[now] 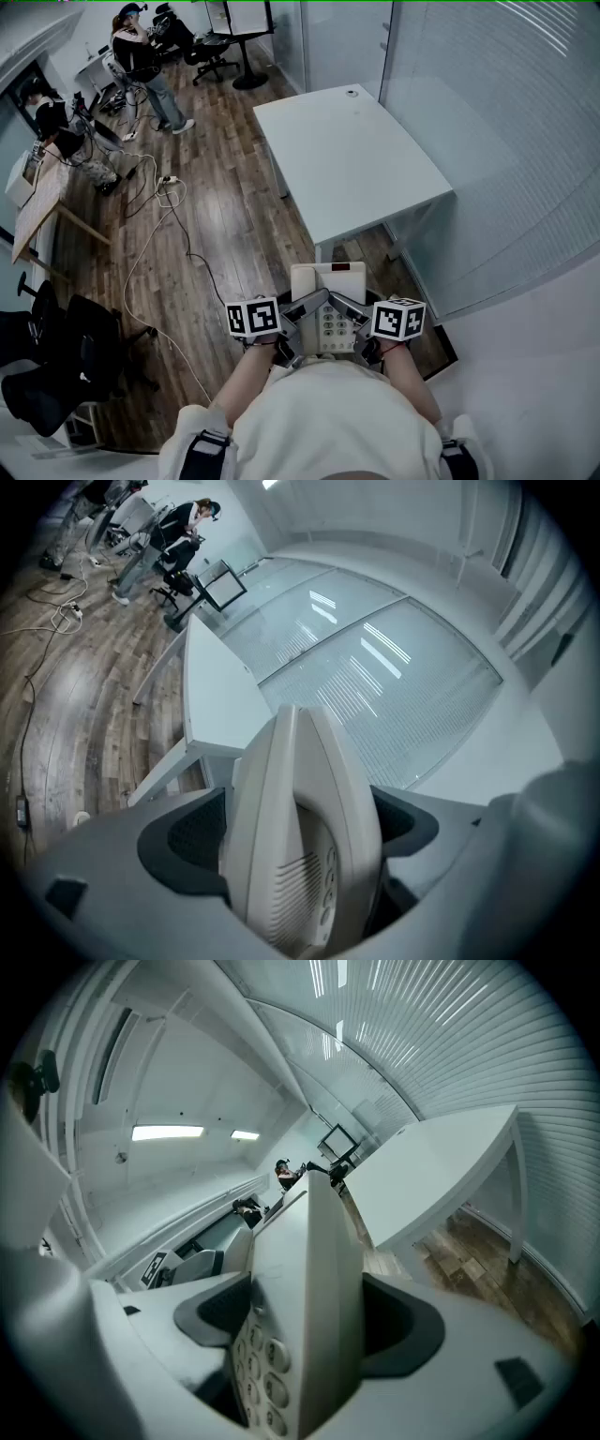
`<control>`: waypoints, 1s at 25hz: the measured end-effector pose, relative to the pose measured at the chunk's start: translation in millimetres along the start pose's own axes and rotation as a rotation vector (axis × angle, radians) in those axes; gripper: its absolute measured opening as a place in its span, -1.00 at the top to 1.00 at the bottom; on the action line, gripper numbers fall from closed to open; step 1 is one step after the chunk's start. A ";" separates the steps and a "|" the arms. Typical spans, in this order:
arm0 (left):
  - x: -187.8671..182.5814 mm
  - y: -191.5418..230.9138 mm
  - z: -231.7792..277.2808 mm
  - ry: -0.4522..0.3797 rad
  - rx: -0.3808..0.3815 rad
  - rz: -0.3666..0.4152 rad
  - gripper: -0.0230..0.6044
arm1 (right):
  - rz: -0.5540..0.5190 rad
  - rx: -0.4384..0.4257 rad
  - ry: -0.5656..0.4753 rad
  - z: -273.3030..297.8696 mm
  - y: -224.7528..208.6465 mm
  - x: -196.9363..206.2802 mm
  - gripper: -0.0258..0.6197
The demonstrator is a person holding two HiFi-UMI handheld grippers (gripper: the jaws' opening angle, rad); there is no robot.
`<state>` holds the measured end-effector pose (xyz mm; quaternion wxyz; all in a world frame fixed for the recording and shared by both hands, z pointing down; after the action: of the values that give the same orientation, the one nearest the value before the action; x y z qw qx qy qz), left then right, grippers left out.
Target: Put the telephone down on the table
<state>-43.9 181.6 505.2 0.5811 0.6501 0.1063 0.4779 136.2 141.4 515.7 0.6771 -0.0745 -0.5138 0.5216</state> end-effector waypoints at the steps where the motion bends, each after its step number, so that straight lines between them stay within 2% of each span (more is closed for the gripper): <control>1: 1.1 0.1 -1.0 -0.003 0.000 0.001 -0.47 | -0.004 -0.002 0.001 -0.2 0.5 0.8 -0.23; 9: 0.2 -2.2 -3.6 -0.005 -0.006 0.015 -0.47 | -0.008 -0.014 -0.010 0.3 3.1 1.2 -0.23; 25: 4.0 1.4 -3.0 -0.016 -0.012 -0.003 -0.47 | -0.007 -0.007 0.004 1.5 0.8 3.1 -0.23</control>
<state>-44.7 185.9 507.9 0.5867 0.6503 0.0998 0.4722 134.3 143.5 517.7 0.6797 -0.0764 -0.5144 0.5173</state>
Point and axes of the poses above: the fingertips, and each gripper's own axes: z forward along the fingers, y to its left, x out of its underside, the point moved 8 cm from there along -z, backward along the fingers, and after that the axes turned 10 degrees about x, right-handed, at the moved point
